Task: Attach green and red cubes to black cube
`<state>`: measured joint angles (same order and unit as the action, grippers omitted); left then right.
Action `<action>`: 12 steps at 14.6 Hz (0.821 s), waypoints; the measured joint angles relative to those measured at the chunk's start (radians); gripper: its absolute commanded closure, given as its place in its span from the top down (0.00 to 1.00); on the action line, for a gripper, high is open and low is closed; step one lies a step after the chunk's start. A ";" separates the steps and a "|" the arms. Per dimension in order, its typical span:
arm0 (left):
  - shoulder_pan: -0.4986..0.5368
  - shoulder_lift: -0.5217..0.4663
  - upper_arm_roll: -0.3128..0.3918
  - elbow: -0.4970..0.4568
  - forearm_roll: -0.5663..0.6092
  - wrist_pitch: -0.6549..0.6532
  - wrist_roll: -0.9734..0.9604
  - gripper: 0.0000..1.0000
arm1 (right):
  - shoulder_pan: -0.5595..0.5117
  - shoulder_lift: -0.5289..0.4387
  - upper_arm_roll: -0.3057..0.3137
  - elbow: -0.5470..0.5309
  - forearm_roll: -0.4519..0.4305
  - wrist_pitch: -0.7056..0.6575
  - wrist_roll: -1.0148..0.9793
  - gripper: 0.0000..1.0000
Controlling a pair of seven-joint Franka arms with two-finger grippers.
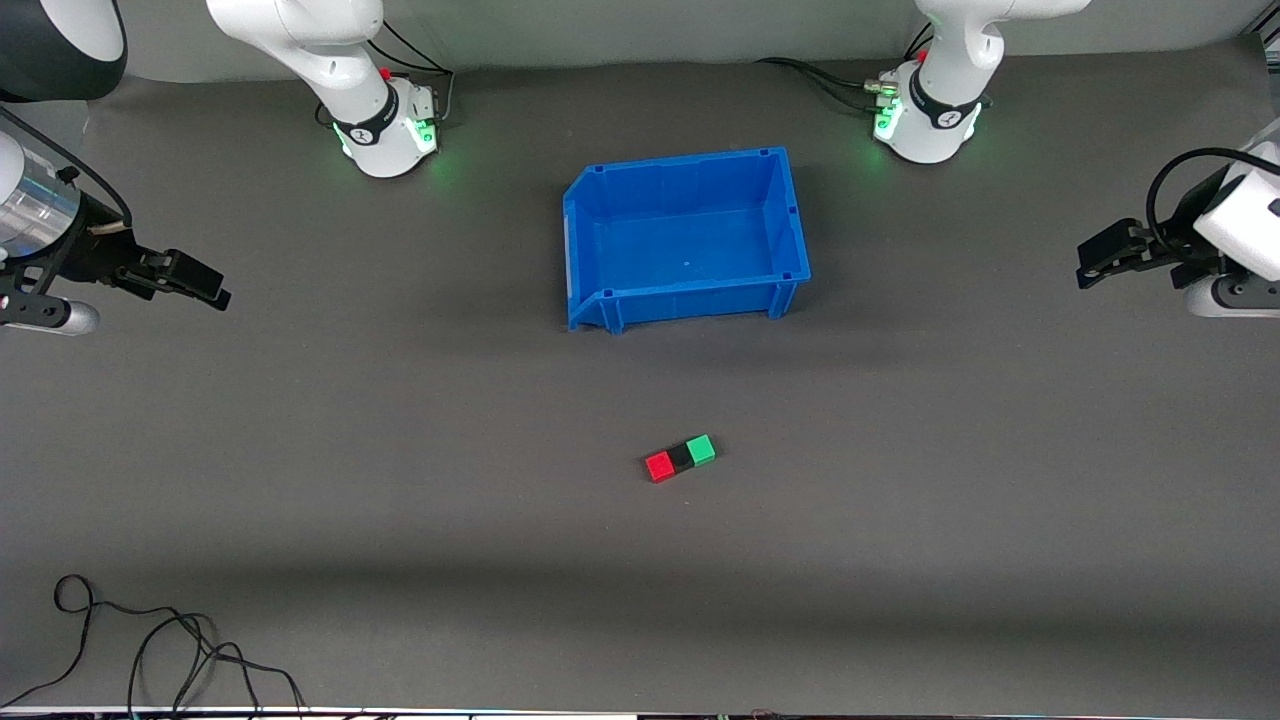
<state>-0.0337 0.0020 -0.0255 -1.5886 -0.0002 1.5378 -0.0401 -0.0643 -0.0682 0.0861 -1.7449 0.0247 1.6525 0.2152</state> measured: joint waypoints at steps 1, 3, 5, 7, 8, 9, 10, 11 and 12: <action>0.000 0.000 0.000 -0.001 0.000 0.000 0.000 1.00 | 0.000 0.000 0.000 0.000 0.000 0.000 0.000 0.99; 0.000 0.000 0.000 -0.001 0.000 0.000 0.000 1.00 | 0.000 0.003 0.000 -0.001 0.000 0.000 0.000 0.99; 0.000 0.000 0.000 -0.001 0.000 0.000 0.000 1.00 | 0.001 0.010 0.001 -0.002 0.000 0.000 -0.001 0.99; 0.000 0.000 0.000 -0.001 0.000 0.000 0.000 1.00 | 0.001 0.013 0.001 -0.002 0.000 0.000 -0.002 0.99; 0.000 0.000 0.000 -0.001 0.000 0.000 0.000 1.00 | 0.001 0.014 0.001 -0.002 0.000 0.000 -0.002 0.99; 0.000 0.000 0.000 -0.001 0.000 0.000 0.000 1.00 | 0.001 0.014 0.001 -0.002 0.000 0.000 -0.002 0.99; 0.000 0.000 -0.001 -0.001 0.000 0.001 0.000 1.00 | 0.001 0.014 0.001 -0.002 0.000 0.000 -0.002 0.99; 0.000 0.000 -0.001 -0.001 0.000 0.001 0.000 1.00 | 0.001 0.014 0.001 -0.002 0.000 0.000 -0.002 0.99; 0.000 0.000 -0.001 -0.001 0.001 0.002 0.000 1.00 | 0.001 0.014 0.001 -0.002 0.000 0.000 -0.002 0.99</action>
<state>-0.0337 0.0020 -0.0262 -1.5891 0.0003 1.5397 -0.0401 -0.0638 -0.0538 0.0867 -1.7466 0.0247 1.6524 0.2135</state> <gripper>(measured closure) 0.000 0.004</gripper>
